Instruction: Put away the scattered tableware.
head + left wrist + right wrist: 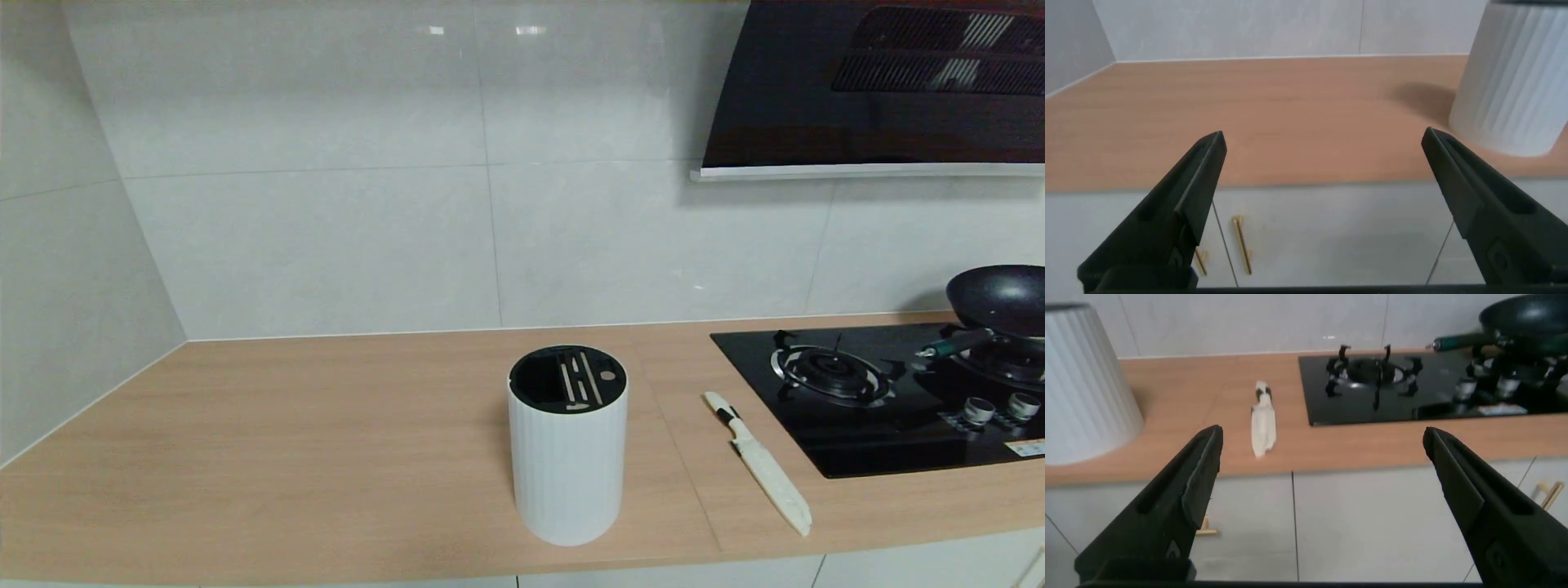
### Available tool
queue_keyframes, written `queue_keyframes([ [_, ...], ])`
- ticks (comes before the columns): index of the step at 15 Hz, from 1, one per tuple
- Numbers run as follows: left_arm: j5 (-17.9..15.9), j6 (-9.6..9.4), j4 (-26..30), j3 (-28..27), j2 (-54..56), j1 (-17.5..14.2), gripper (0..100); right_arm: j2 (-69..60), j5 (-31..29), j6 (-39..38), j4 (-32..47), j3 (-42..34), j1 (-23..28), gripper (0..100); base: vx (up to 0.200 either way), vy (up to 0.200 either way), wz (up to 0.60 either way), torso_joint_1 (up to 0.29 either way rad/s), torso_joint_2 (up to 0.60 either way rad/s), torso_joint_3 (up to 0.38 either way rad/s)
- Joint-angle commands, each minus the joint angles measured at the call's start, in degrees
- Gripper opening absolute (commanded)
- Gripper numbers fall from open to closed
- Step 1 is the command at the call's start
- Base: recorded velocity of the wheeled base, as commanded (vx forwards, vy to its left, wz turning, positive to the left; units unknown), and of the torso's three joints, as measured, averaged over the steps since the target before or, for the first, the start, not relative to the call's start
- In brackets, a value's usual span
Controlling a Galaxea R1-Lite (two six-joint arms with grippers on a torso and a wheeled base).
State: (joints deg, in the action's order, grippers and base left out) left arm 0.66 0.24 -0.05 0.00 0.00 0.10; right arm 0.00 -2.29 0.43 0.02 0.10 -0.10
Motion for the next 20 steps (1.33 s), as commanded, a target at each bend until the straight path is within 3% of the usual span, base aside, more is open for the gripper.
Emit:
queue_keyframes([
  [1, 0.04, 0.02, -0.04, 0.00, 0.00, -0.01, 100, 0.09, 0.01, 0.01, -0.02, -0.01, 0.01, 100, 0.000, 0.000, 0.00, 0.295, -0.62, -0.334],
  [8, 0.04, 0.02, -0.04, 0.00, 0.00, -0.01, 100, 0.09, 0.01, 0.01, -0.02, -0.01, 0.01, 100, 0.000, 0.000, 0.00, 0.204, -0.42, -0.224],
  [20, 0.04, 0.02, -0.04, 0.00, 0.00, -0.01, 100, 0.00, -0.17, 0.63, -0.20, 0.43, -0.08, 100, 0.000, 0.000, 0.00, 0.002, 0.00, -0.002],
])
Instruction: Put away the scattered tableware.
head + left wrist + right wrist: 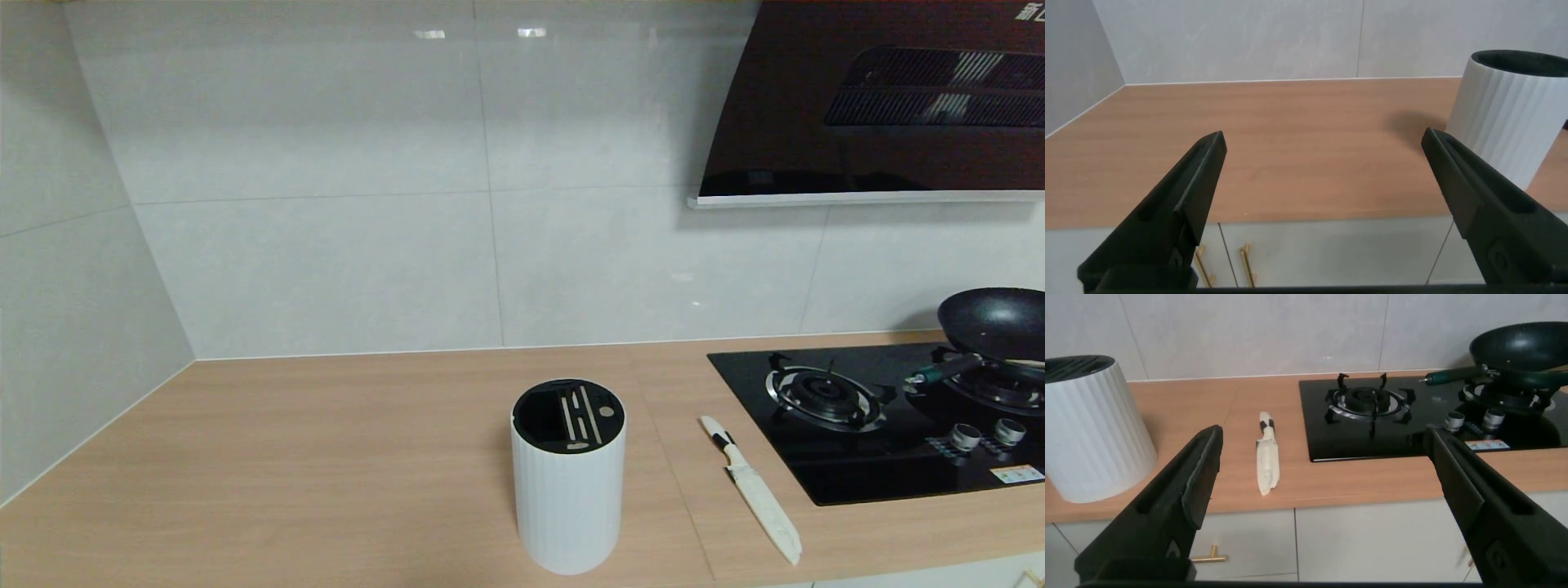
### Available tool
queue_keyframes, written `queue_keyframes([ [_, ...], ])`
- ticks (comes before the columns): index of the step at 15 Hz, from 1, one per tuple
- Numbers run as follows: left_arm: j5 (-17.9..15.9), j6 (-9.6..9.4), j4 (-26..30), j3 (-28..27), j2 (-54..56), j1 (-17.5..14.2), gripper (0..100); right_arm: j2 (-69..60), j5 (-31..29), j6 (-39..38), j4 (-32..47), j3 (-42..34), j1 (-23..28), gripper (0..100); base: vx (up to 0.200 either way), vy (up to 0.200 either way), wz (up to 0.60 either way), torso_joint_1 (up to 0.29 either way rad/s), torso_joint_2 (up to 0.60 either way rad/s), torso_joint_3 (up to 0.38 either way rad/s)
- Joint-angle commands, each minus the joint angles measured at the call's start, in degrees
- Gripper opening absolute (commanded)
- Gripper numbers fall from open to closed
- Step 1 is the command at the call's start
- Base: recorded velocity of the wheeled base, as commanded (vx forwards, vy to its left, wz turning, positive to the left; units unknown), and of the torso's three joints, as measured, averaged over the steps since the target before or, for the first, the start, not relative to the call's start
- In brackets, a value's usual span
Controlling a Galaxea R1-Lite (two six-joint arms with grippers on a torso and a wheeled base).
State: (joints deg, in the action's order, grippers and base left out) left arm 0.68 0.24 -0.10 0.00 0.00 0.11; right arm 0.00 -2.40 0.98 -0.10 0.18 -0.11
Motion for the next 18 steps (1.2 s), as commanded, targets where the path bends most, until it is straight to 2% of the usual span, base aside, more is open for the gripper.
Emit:
queue_keyframes([
  [1, 0.02, 0.02, 0.01, 0.00, 0.00, -0.02, 100, 0.09, 0.47, -1.33, -1.13, 5.53, -0.07, 100, 0.000, 0.000, 0.00, 0.000, 0.00, 0.000],
  [3, 0.02, 0.02, -0.08, 0.00, 0.00, -0.02, 100, 3.43, 3.02, -3.44, 0.36, 12.39, -0.68, 100, 0.000, 0.000, 0.00, 0.000, 0.00, 0.000],
  [8, 0.02, 0.02, 0.01, 0.00, 0.00, -0.02, 100, 21.62, 4.95, -3.35, -0.08, 17.66, -1.65, 100, 0.000, 0.000, 0.00, 0.000, 0.00, 0.000],
  [12, 0.02, 0.02, 0.01, 0.00, 0.00, -0.02, 100, 46.76, 4.95, -3.35, -1.22, 27.15, -1.65, 100, 0.000, 0.000, 0.00, 0.000, 0.00, 0.000],
  [14, 0.02, 0.02, 0.01, 0.00, 0.00, -0.02, 100, 56.07, 5.04, -3.26, -6.85, 28.21, -1.65, 100, 0.000, 0.000, 0.00, 0.000, 0.00, 0.000],
  [15, 0.02, 0.02, 0.01, 0.00, 0.00, -0.02, 100, 63.63, 5.04, -3.17, -13.61, 28.12, -2.00, 100, 0.000, 0.000, 0.00, 0.000, 0.00, 0.000],
  [18, 0.02, 0.02, 0.01, 0.00, 0.00, -0.02, 100, 78.05, 5.04, -3.00, -23.19, 28.73, -2.53, 100, 0.000, 0.000, 0.00, 0.000, 0.00, 0.000],
])
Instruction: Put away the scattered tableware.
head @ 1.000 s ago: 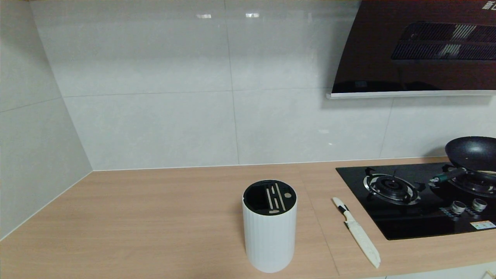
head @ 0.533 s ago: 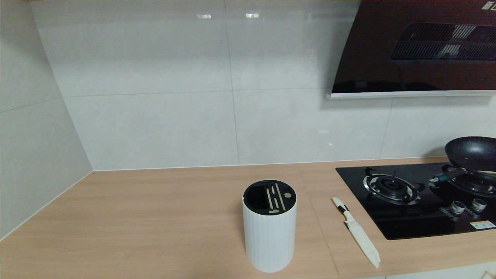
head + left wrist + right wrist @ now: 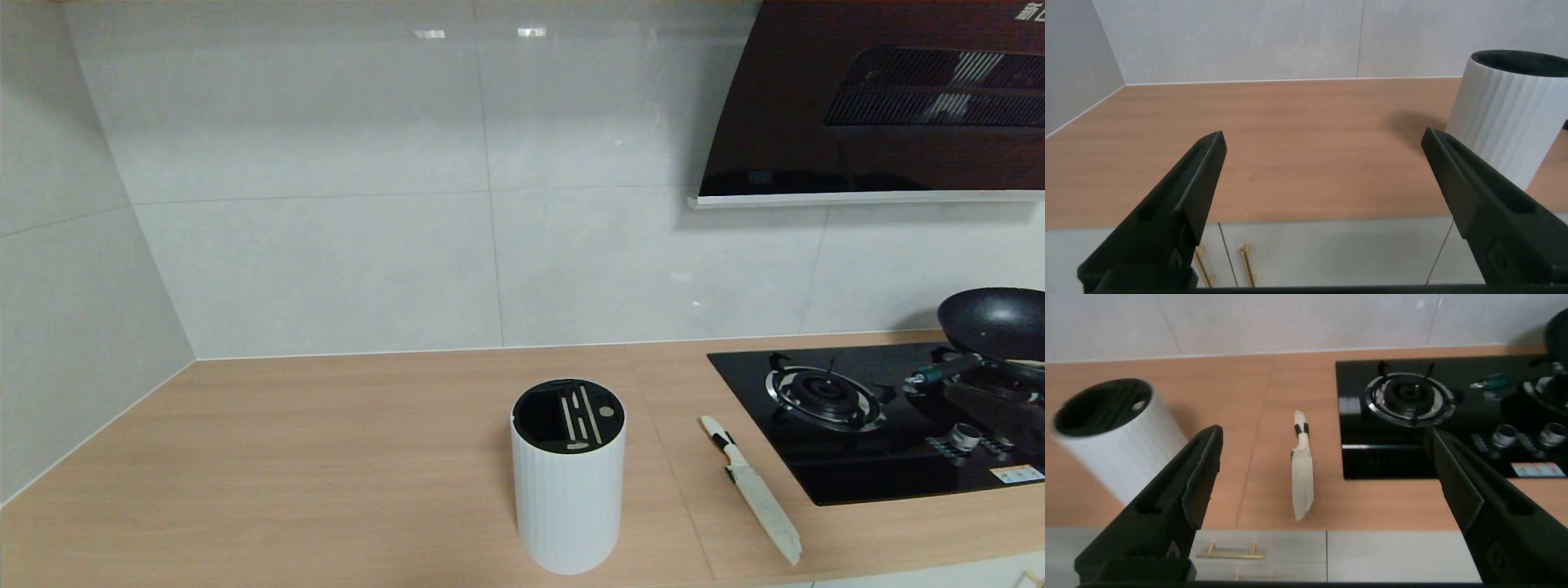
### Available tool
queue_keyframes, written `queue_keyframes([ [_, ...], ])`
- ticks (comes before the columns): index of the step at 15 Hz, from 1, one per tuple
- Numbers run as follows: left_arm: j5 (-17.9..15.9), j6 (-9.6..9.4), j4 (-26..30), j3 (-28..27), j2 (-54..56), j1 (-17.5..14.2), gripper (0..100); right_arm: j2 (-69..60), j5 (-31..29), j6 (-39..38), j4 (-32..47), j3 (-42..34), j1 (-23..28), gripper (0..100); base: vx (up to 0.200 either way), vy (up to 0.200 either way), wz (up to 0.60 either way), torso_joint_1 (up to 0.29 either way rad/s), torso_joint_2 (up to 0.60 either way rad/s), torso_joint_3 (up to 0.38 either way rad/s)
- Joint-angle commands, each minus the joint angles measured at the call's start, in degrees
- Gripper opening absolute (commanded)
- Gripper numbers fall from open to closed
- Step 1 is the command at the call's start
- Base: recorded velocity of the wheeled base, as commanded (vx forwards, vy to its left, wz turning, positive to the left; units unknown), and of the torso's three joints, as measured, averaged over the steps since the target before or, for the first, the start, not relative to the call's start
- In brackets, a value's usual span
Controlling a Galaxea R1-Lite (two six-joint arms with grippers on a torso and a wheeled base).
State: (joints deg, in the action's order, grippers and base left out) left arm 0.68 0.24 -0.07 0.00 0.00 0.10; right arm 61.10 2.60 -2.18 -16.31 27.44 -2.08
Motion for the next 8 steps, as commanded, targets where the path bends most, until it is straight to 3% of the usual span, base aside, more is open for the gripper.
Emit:
queue_keyframes([
  [1, 0.02, 0.02, -0.01, 0.00, 0.00, -0.01, 100, 20.73, -0.05, 0.16, -8.65, 2.09, -0.90, 100, 0.000, 0.000, 0.00, 0.000, 0.00, 0.000],
  [8, 0.02, 0.02, -0.01, 0.00, 0.00, -0.01, 100, 47.53, -0.22, 0.25, -22.80, 7.01, -3.19, 100, 0.000, 0.000, 0.00, 0.000, 0.00, 0.000],
])
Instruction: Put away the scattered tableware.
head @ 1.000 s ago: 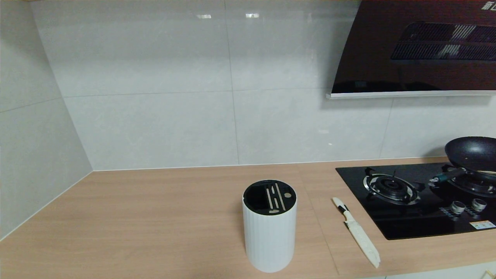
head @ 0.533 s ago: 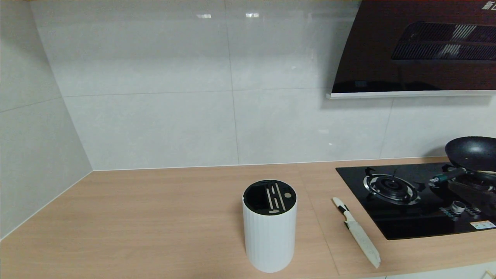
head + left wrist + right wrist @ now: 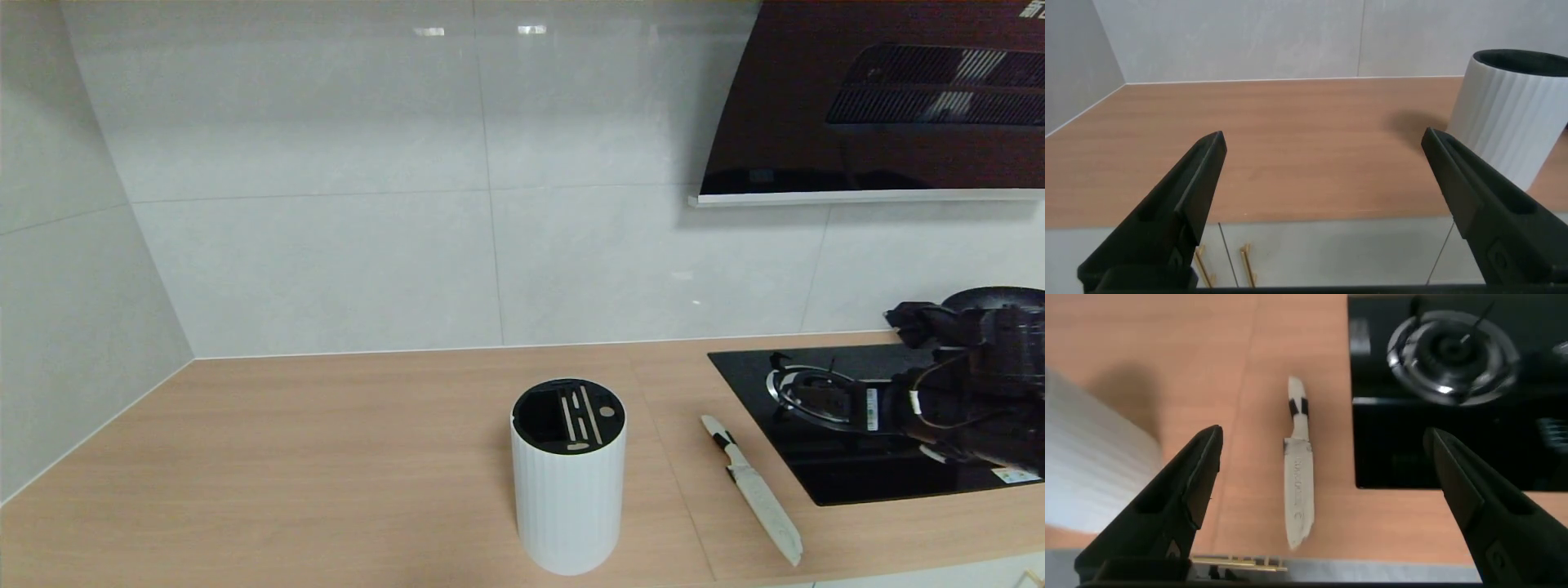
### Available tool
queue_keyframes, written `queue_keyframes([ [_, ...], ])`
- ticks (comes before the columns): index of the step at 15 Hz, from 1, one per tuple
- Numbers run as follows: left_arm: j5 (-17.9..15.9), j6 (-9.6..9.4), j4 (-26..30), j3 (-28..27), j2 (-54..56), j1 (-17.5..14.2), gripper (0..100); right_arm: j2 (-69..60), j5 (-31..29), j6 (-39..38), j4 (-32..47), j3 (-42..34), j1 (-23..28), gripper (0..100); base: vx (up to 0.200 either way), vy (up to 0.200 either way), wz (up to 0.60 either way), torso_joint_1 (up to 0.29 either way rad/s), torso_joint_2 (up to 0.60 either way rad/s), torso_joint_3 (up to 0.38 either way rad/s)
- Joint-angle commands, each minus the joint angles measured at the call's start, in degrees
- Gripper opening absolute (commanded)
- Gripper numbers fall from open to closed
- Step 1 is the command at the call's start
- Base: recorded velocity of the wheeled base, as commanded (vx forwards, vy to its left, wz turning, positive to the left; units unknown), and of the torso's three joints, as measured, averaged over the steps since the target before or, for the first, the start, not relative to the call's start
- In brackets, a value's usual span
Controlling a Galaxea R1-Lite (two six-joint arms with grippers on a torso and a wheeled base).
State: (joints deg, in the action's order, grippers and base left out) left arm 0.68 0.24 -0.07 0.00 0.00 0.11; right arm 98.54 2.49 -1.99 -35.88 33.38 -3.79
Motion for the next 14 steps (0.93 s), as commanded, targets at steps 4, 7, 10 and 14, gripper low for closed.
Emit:
queue_keyframes([
  [4, 0.02, 0.02, -0.01, 0.00, 0.00, -0.02, 100, 21.61, -0.55, 1.20, -9.47, 2.39, -4.21, 100, 0.000, 0.000, 0.00, 0.000, 0.00, 0.000],
  [7, 0.02, 0.02, -0.10, 0.00, 0.00, -0.02, 100, 28.03, -0.55, 1.20, -14.13, 3.62, -4.65, 100, 0.000, 0.000, 0.00, 0.000, 0.00, 0.000],
  [10, 0.02, 0.02, -0.01, 0.00, 0.00, -0.02, 100, 34.88, -0.64, 1.02, -16.07, 6.79, -4.56, 100, 0.000, 0.000, 0.00, 0.000, 0.00, 0.000],
  [14, 0.02, 0.02, -0.01, 0.00, 0.00, -0.02, 100, 38.57, -1.70, 1.28, -16.95, 6.96, -4.65, 100, 0.000, 0.000, 0.00, 0.000, 0.00, 0.000],
])
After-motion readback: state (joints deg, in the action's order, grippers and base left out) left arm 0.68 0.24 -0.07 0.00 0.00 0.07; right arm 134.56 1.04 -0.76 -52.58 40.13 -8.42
